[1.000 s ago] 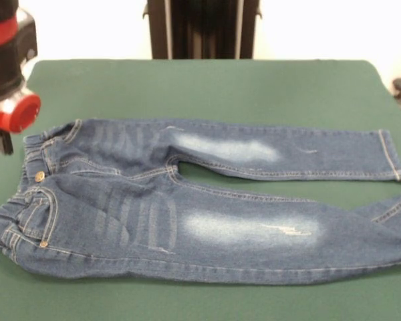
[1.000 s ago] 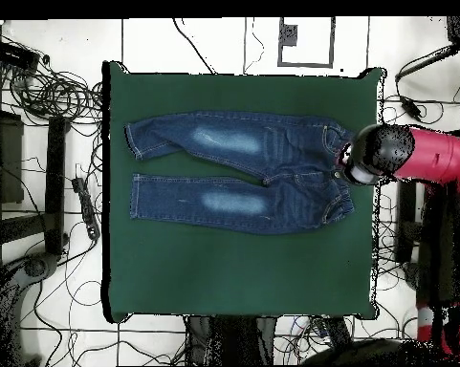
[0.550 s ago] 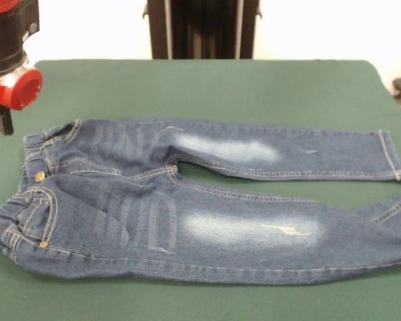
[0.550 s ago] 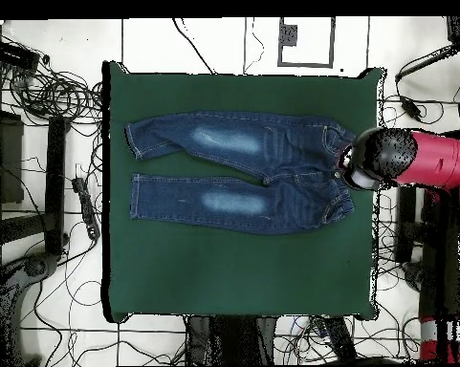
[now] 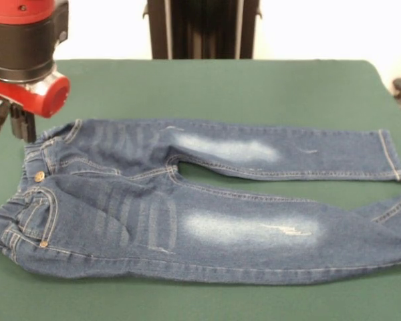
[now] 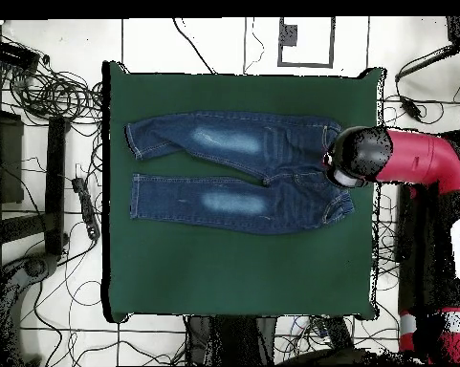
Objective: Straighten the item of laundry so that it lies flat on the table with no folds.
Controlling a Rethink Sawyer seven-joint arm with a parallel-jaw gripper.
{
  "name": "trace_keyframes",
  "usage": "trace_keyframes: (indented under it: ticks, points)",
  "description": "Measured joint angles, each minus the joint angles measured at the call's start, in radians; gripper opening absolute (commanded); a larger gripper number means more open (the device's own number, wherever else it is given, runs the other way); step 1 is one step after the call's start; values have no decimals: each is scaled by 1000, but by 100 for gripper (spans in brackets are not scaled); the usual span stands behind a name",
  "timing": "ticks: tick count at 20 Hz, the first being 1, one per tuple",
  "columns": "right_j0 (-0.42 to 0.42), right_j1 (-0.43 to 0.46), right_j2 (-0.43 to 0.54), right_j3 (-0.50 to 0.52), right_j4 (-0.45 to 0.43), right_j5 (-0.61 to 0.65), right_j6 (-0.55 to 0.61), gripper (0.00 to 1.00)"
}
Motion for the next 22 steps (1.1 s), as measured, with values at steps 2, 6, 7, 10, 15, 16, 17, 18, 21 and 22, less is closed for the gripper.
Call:
trace_keyframes:
  ticks: [2, 6, 7, 10, 15, 16, 17, 18, 21, 22]
  points:
    - [8, 0, -9, 7, 13, -16, 1, 0]
    - [19, 1, -22, 25, 44, -52, 4, 0]
    - [23, 1, -27, 31, 53, -65, 5, 0]
    - [39, 3, -50, 56, 83, -117, 10, 0]
    - [59, 4, -91, 96, 128, -183, 18, 0]
    - [60, 4, -96, 104, 137, -196, 21, 0]
    - [61, 4, -100, 111, 144, -206, 24, 0]
    - [62, 4, -110, 127, 160, -228, 30, 0]
    - [62, 5, -128, 152, 181, -261, 43, 0]
    - [62, 6, -141, 168, 196, -279, 52, 0]
